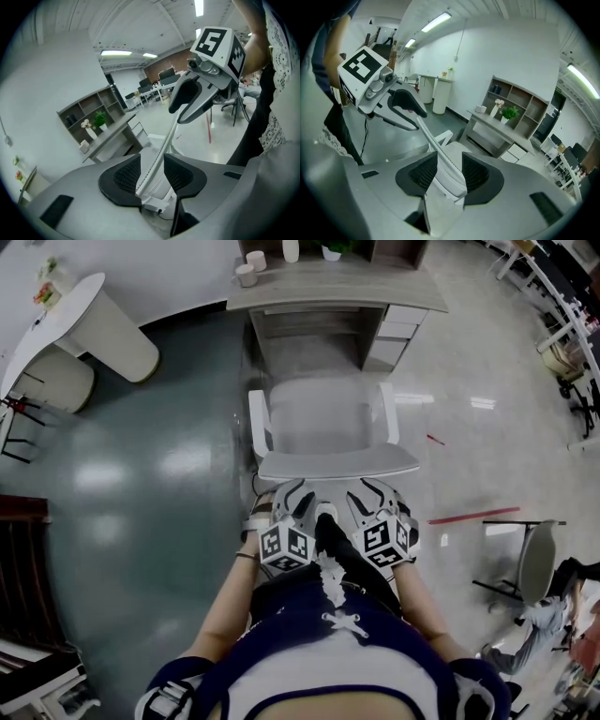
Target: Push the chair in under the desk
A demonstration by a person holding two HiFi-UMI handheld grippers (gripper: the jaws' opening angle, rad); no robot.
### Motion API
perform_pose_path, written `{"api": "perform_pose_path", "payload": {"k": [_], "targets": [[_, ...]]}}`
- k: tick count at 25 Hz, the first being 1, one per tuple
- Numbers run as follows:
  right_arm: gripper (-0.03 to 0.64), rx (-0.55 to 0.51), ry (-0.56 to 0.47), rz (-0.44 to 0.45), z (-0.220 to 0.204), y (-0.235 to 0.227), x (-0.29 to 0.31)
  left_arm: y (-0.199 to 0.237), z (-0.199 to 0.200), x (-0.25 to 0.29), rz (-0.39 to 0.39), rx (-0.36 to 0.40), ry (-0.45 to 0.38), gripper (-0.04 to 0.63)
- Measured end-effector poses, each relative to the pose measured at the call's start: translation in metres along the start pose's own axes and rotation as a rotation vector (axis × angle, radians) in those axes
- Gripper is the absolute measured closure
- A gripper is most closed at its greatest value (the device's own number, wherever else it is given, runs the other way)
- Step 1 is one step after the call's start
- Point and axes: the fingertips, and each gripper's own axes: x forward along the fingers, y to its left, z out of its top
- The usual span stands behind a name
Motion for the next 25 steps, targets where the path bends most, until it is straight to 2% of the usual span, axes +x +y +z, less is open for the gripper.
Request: {"api": "perform_pose_path", "payload": {"k": [5,16,25], "targets": [[0.474,-0.089,0.110,0.044,-0.026,-0.002,0.022,-0.002,-0.012,0.021,-0.023,0.067,0.063,0.410],[0.462,-0.227,0.221,0.072,-0.062,-0.023,0.056,0.004,-0.032,0.054,-0.070,0.092,0.144,0.407],[0.456,-0.168,0.191,0.184,-0.073,-0.025,0.066,0.000,-0.044,0.071,-0.159,0.031,0.179,0.396]]}}
